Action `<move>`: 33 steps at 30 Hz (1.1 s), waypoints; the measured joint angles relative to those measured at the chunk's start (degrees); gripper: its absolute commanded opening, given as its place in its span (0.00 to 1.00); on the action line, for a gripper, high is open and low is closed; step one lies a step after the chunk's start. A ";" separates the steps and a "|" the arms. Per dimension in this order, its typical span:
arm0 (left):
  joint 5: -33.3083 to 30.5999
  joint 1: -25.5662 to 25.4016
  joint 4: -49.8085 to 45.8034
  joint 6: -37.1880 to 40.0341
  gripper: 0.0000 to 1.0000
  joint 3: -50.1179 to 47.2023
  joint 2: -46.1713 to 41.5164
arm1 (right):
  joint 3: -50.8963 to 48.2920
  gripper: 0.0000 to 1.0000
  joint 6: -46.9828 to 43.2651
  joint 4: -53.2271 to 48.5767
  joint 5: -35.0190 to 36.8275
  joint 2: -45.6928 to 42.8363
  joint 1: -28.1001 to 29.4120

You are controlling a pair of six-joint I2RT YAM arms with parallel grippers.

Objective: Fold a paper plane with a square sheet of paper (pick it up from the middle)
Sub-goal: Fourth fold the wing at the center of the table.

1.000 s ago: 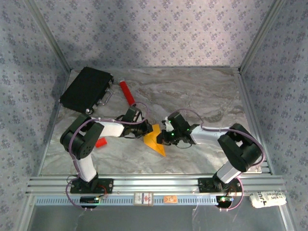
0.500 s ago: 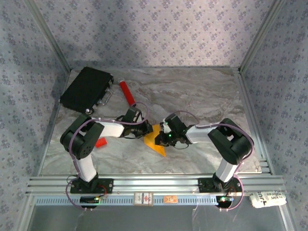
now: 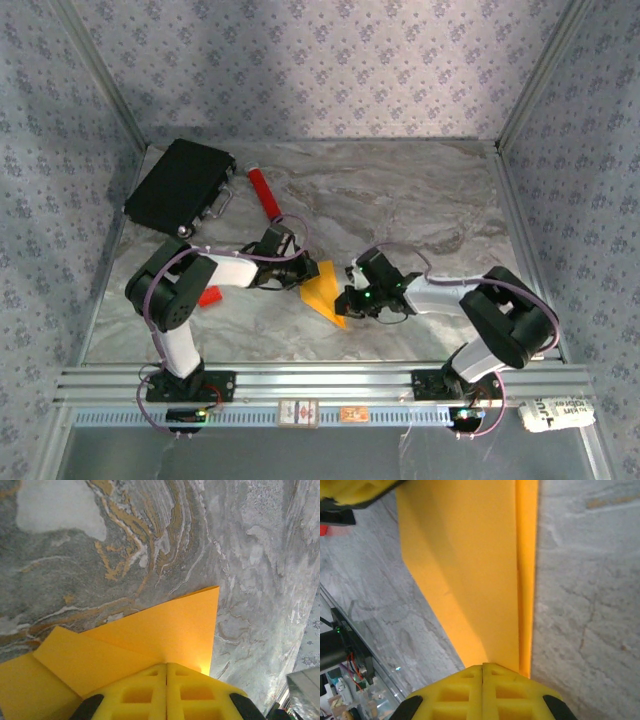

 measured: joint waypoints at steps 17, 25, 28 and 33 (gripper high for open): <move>-0.28 -0.02 2.49 -1.07 0.07 -1.42 -0.35 | 12.39 0.01 1.86 4.70 3.23 14.60 1.16; -0.26 -0.02 2.95 -1.09 0.06 -1.81 -0.46 | 4.66 0.03 2.03 7.32 2.29 8.79 1.64; -0.26 -0.02 2.95 -1.09 0.07 -1.81 -0.46 | 1.42 0.04 2.03 6.78 1.86 5.68 1.79; -0.26 -0.02 2.95 -1.09 0.07 -1.84 -0.46 | -4.24 0.05 2.03 6.08 1.44 -0.13 2.05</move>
